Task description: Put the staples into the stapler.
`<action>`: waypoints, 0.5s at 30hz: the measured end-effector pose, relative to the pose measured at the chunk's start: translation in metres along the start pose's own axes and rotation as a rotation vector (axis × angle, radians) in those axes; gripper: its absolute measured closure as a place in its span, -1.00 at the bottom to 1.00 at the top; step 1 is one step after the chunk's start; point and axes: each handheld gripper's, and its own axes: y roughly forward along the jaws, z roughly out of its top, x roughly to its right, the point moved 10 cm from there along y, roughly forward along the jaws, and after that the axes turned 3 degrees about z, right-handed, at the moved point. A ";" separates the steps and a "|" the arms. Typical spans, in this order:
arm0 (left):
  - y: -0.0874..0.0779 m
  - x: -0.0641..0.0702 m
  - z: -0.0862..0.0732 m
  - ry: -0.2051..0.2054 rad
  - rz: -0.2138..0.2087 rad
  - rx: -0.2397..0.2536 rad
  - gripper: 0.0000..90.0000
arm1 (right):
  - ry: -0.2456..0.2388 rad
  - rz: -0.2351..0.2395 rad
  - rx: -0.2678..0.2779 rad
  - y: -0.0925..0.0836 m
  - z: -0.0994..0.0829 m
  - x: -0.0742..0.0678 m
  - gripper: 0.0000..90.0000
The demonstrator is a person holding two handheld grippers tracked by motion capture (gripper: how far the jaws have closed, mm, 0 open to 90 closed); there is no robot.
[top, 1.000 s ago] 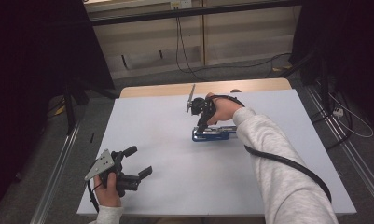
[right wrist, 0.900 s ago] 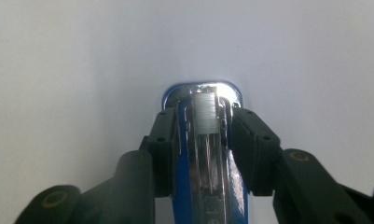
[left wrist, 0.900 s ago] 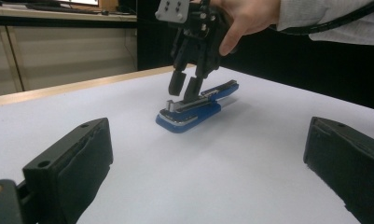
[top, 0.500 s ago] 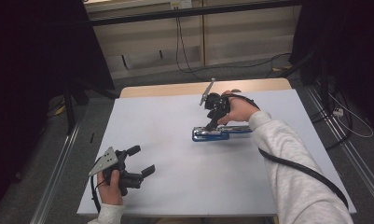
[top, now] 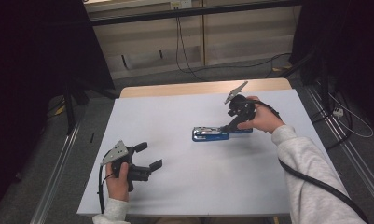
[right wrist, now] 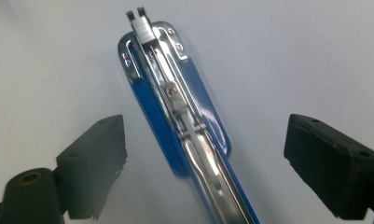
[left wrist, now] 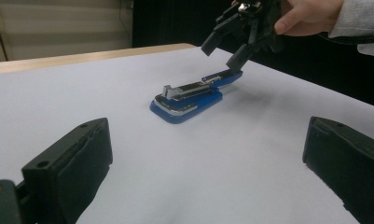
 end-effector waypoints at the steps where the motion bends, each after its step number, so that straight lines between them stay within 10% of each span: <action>1: 0.000 0.000 0.000 0.000 0.000 0.000 -0.97 | 0.000 0.000 0.000 0.000 0.000 0.000 -0.76; 15: 0.028 0.002 0.003 -0.013 -0.004 -0.036 -0.96 | 0.114 -0.065 0.110 -0.022 -0.048 0.001 -0.82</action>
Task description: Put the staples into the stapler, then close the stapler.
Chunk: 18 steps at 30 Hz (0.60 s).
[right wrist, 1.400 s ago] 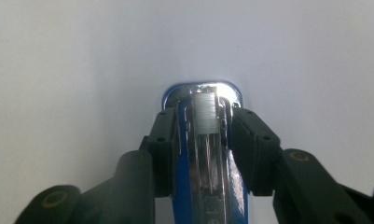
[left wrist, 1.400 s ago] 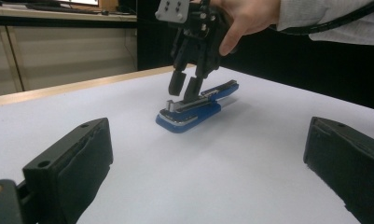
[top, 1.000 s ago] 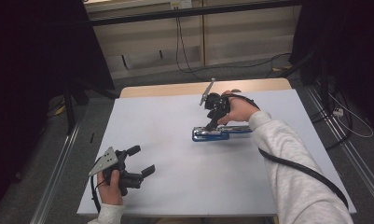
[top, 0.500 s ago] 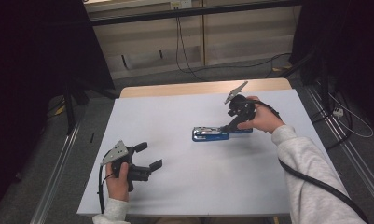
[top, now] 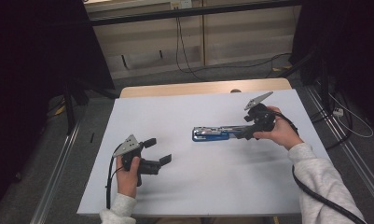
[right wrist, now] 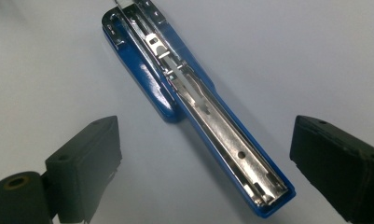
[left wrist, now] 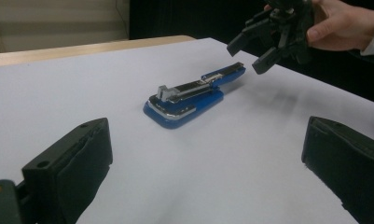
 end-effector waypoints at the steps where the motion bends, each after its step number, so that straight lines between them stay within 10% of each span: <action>1: 0.003 -0.002 0.000 0.007 0.008 -0.011 -0.96 | 0.001 -0.004 0.002 0.000 -0.002 0.000 -0.82; 18: 0.057 -0.020 0.002 -0.005 0.060 -0.102 -0.95 | 0.100 -0.085 0.096 -0.011 -0.029 0.007 -0.78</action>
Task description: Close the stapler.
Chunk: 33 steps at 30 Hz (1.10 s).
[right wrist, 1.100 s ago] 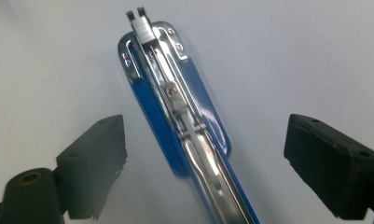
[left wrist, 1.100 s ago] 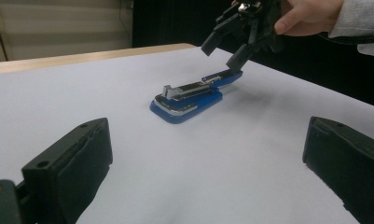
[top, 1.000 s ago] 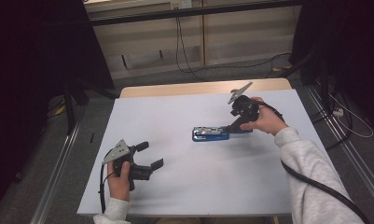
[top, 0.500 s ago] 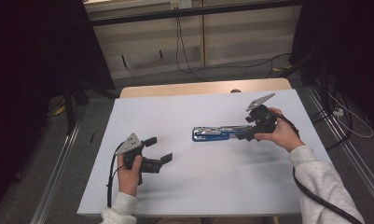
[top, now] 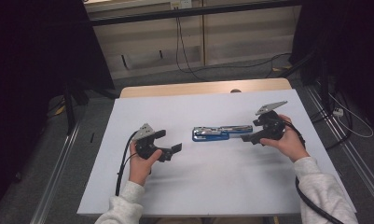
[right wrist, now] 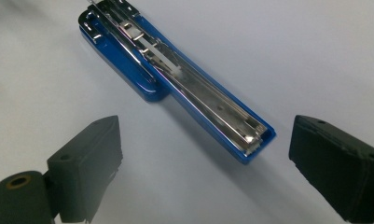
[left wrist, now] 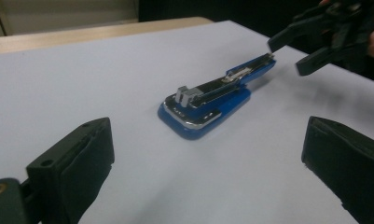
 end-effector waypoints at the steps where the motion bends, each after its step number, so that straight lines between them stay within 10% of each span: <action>1: 0.005 -0.002 0.000 -0.004 0.011 -0.006 -0.94 | -0.006 -0.015 -0.002 -0.001 -0.001 0.002 -0.76; 11: 0.027 -0.022 -0.003 -0.028 0.105 -0.080 -0.45 | 0.068 -0.075 0.051 -0.013 -0.013 0.014 -0.29; 15: 0.037 -0.024 -0.005 -0.032 0.125 -0.100 0.26 | 0.071 -0.098 0.050 -0.017 -0.015 0.015 0.18; 23: 0.054 -0.027 -0.017 -0.043 0.139 -0.181 0.92 | 0.109 -0.137 -0.020 -0.014 -0.031 0.025 0.95; 33: 0.073 -0.015 -0.021 -0.018 0.115 -0.237 1.00 | 0.133 -0.161 -0.058 0.000 -0.039 0.031 1.00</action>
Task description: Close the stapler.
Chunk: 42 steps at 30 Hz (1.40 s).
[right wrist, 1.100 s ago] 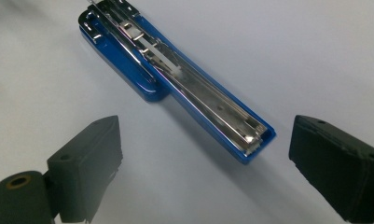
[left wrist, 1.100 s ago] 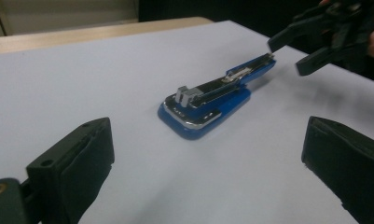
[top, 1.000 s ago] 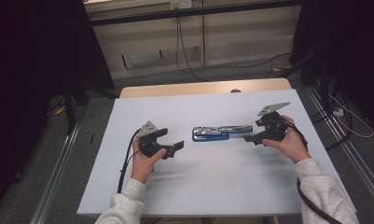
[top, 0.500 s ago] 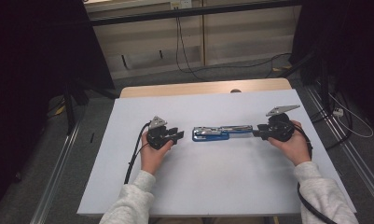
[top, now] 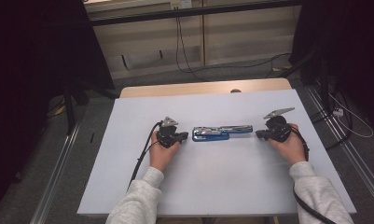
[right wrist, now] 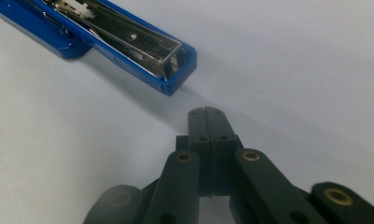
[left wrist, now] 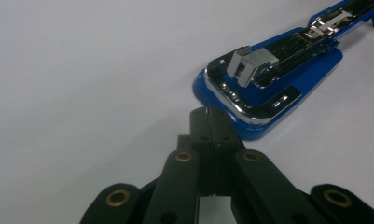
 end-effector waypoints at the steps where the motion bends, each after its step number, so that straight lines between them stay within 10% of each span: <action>1: 0.003 0.002 0.000 0.000 -0.006 -0.012 1.00 | -0.002 -0.003 0.001 0.001 0.001 0.000 1.00; 10: 0.008 0.009 -0.002 0.067 -0.020 -0.049 0.99 | -0.007 -0.009 0.015 0.005 0.005 -0.001 1.00; 33: 0.008 0.008 -0.001 0.047 -0.013 -0.046 0.94 | -0.046 0.043 0.150 -0.002 0.035 -0.027 0.83; 42: -0.012 0.000 -0.006 -0.037 -0.019 -0.030 -0.17 | 0.006 0.091 0.153 0.000 0.025 -0.039 -0.03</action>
